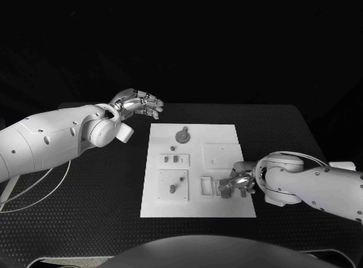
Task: Assemble the parts on the task board
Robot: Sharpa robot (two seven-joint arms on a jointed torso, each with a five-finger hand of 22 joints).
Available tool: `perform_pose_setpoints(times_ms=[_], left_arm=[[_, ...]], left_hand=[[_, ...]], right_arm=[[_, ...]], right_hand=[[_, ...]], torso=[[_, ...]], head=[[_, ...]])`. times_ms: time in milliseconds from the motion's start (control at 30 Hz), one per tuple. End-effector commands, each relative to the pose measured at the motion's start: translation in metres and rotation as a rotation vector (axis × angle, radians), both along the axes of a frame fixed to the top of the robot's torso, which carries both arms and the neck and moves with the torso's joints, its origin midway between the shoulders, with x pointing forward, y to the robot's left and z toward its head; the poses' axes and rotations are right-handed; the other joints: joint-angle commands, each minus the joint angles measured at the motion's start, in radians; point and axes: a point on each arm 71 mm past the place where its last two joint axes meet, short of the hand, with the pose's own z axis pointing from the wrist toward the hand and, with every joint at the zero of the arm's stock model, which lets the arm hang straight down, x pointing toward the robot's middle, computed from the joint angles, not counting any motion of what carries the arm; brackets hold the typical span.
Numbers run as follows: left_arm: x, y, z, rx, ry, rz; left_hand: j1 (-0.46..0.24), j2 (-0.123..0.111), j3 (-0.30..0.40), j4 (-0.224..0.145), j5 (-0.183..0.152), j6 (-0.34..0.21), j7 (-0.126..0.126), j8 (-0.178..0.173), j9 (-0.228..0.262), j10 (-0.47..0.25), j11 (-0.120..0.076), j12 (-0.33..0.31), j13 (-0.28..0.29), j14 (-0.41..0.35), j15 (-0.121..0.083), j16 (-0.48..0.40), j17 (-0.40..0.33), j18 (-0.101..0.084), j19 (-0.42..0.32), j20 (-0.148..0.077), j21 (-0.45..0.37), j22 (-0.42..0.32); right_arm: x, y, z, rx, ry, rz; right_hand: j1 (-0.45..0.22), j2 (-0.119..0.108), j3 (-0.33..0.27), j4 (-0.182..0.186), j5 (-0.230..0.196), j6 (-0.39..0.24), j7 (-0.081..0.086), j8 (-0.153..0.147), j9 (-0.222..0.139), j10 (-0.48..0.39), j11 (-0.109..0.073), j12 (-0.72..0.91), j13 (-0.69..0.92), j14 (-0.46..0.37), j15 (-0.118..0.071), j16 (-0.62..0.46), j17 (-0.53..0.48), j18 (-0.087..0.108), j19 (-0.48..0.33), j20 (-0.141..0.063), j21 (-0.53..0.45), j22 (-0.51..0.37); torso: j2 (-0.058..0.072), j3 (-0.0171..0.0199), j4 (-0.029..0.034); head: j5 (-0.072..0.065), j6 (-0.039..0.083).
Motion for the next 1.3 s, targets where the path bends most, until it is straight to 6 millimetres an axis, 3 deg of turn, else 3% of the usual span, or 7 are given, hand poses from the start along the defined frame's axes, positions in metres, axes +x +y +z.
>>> perform_pose_setpoints(times_ms=[33,233,300,467,733,967,1300], left_arm=[[0.000,-0.003,0.002,-0.015,-0.002,-0.018],[0.000,-0.003,0.002,-0.015,-0.002,-0.017],[0.000,-0.003,0.002,-0.015,-0.002,-0.016],[0.000,-0.003,0.002,-0.015,-0.002,-0.016],[0.000,-0.002,0.002,-0.013,-0.002,-0.013],[-0.001,-0.001,0.002,-0.012,0.000,-0.011],[-0.001,0.000,0.002,-0.011,0.001,-0.010]], left_hand=[[-0.007,0.000,-0.005,0.000,-0.005,-0.002,0.003,-0.002,-0.001,-0.001,0.002,-0.004,-0.001,0.007,0.002,-0.004,0.002,0.018,0.009,0.000,-0.004,0.001],[-0.007,0.000,-0.004,0.000,-0.005,-0.002,0.003,-0.002,-0.001,-0.001,0.002,-0.004,-0.001,0.007,0.002,-0.004,0.002,0.018,0.009,0.000,-0.004,0.001],[-0.007,0.001,-0.004,0.001,-0.005,-0.002,0.003,-0.002,-0.001,-0.001,0.002,-0.005,-0.001,0.007,0.002,-0.005,0.003,0.018,0.009,0.000,-0.004,0.001],[-0.007,0.002,-0.003,0.001,-0.004,-0.002,0.003,-0.002,-0.002,-0.001,0.002,-0.005,-0.001,0.007,0.002,-0.005,0.003,0.018,0.009,0.000,-0.005,0.001],[-0.006,0.003,-0.002,0.001,-0.004,-0.002,0.003,-0.002,-0.002,-0.001,0.002,-0.005,-0.001,0.007,0.002,-0.006,0.004,0.018,0.009,0.000,-0.005,0.001],[-0.005,0.003,-0.001,0.001,-0.005,-0.002,0.003,-0.002,-0.002,0.000,0.002,-0.005,-0.001,0.008,0.002,-0.006,0.005,0.018,0.009,0.000,-0.005,0.001],[-0.005,0.004,-0.001,0.002,-0.004,-0.001,0.003,-0.002,-0.002,0.000,0.002,-0.005,0.000,0.008,0.002,-0.007,0.006,0.018,0.010,0.000,-0.005,0.001]], right_arm=[[-0.003,0.002,-0.005,-0.011,0.035,0.010],[-0.003,0.005,-0.009,-0.012,0.036,0.002],[-0.002,0.005,-0.010,-0.013,0.036,0.000],[-0.001,0.004,-0.010,-0.013,0.031,-0.008],[0.000,0.002,-0.010,-0.015,0.028,-0.016],[-0.005,-0.004,-0.007,0.017,0.031,-0.049],[0.003,-0.003,0.018,0.108,0.039,-0.119]], right_hand=[[-0.002,-0.007,0.000,0.006,-0.004,0.001,0.005,-0.008,-0.004,-0.008,0.001,-0.005,0.025,-0.005,0.002,-0.003,0.000,0.014,-0.007,-0.002,0.005,0.018],[0.005,0.012,0.000,0.001,-0.005,0.004,0.006,-0.012,-0.005,-0.010,0.002,-0.004,0.023,-0.007,0.003,-0.002,-0.001,0.014,-0.010,-0.001,0.007,0.019],[0.010,0.055,-0.020,-0.024,-0.006,0.008,0.007,-0.015,-0.006,-0.013,0.002,-0.002,0.022,-0.008,0.004,0.000,0.000,0.014,-0.015,0.001,0.011,0.020],[0.018,0.147,-0.059,-0.123,-0.005,0.018,0.007,-0.024,-0.009,-0.018,0.001,0.001,0.016,-0.011,0.004,0.002,-0.003,0.014,-0.026,0.004,0.016,0.020],[0.050,0.252,-0.045,-0.335,-0.002,0.039,0.004,-0.032,-0.012,-0.019,0.000,0.001,-0.001,-0.011,0.003,0.002,-0.011,0.014,-0.025,0.009,0.021,0.017],[0.062,0.289,-0.036,-0.365,-0.002,0.052,0.002,-0.031,-0.010,-0.015,-0.002,0.001,-0.008,-0.010,0.003,0.001,-0.016,0.014,-0.023,0.013,0.020,0.017],[0.061,0.289,-0.037,-0.367,-0.002,0.063,-0.001,-0.028,-0.008,-0.013,-0.004,0.001,-0.012,-0.011,0.002,0.000,-0.020,0.014,-0.025,0.015,0.020,0.017]], torso=[[0.000,0.0005,-0.0010],[-0.001,0.0006,-0.0006],[-0.001,0.0005,-0.0005],[-0.001,-0.0008,-0.0012],[-0.001,-0.0001,-0.0015],[-0.001,-0.0003,-0.0024],[-0.001,0.0005,-0.0022]], head=[[0.002,0.000],[0.003,-0.002],[0.003,-0.005],[0.003,0.001],[0.003,-0.004],[0.006,-0.008],[0.008,-0.008]])
